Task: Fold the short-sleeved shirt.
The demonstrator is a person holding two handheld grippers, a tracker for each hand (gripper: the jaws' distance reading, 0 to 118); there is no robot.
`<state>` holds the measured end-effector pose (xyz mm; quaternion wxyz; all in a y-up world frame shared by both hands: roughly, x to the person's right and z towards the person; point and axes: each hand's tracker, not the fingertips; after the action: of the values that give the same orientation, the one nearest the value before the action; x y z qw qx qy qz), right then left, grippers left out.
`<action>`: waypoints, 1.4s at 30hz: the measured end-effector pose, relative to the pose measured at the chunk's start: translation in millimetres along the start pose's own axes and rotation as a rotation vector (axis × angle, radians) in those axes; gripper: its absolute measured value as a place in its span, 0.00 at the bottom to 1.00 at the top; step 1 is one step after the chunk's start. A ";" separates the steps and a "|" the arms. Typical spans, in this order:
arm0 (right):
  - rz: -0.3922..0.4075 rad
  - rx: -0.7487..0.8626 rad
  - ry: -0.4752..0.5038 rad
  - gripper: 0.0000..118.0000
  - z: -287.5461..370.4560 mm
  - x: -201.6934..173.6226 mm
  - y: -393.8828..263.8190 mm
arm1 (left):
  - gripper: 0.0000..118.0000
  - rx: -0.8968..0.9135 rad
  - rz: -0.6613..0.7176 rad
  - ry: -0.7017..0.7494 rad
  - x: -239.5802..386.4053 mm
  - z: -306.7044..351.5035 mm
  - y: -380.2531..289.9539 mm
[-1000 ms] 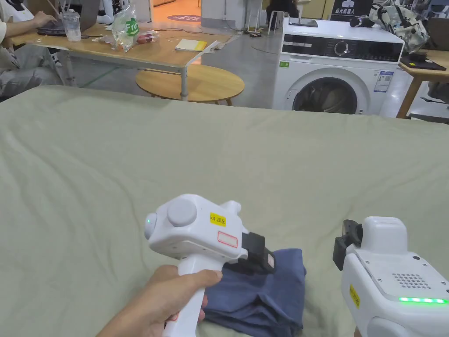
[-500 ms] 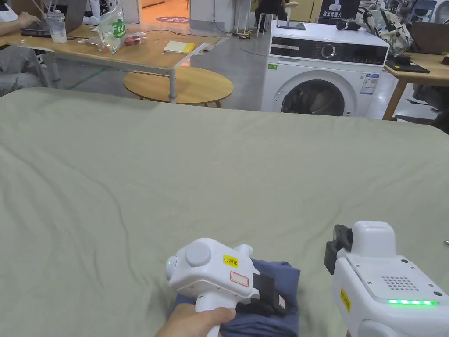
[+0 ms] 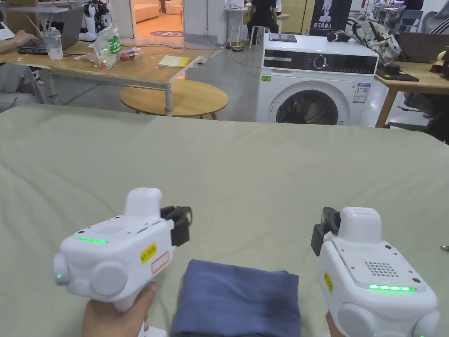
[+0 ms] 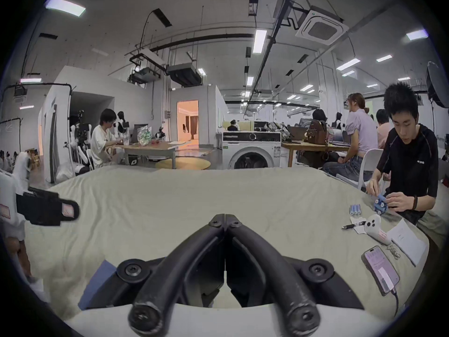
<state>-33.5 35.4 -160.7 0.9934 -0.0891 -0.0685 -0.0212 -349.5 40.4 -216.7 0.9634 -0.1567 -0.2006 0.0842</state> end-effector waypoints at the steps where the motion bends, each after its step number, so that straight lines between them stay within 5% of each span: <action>1: 0.000 0.009 -0.002 0.00 0.4 -3.2 2.0 | 0.00 0.051 -0.017 0.031 -3.3 6.1 -0.4; 6: 0.004 0.065 0.006 0.00 3.3 -15.4 9.4 | 0.00 0.263 -0.112 0.182 -13.3 27.6 -5.6; 13: 0.006 0.116 0.007 0.00 11.2 -23.4 16.9 | 0.00 0.271 -0.173 0.230 -14.1 33.7 -4.1; 23: 0.087 -0.306 0.175 0.00 29.1 -35.1 -46.0 | 0.00 0.195 -0.112 0.195 -26.3 37.1 -14.4; 30: 0.046 -0.563 0.106 0.00 -28.2 -35.5 -86.1 | 0.00 0.125 -0.087 0.182 -38.8 47.5 -30.6; 42: 0.064 -0.594 0.083 0.00 -48.8 -39.9 -86.6 | 0.00 -0.204 0.148 -0.073 -83.8 41.5 -39.2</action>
<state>-71.2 -57.3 -198.8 0.9261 -0.3768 -0.0157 -0.0124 -438.6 -4.1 -197.6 0.9256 -0.2652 -0.2311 0.1399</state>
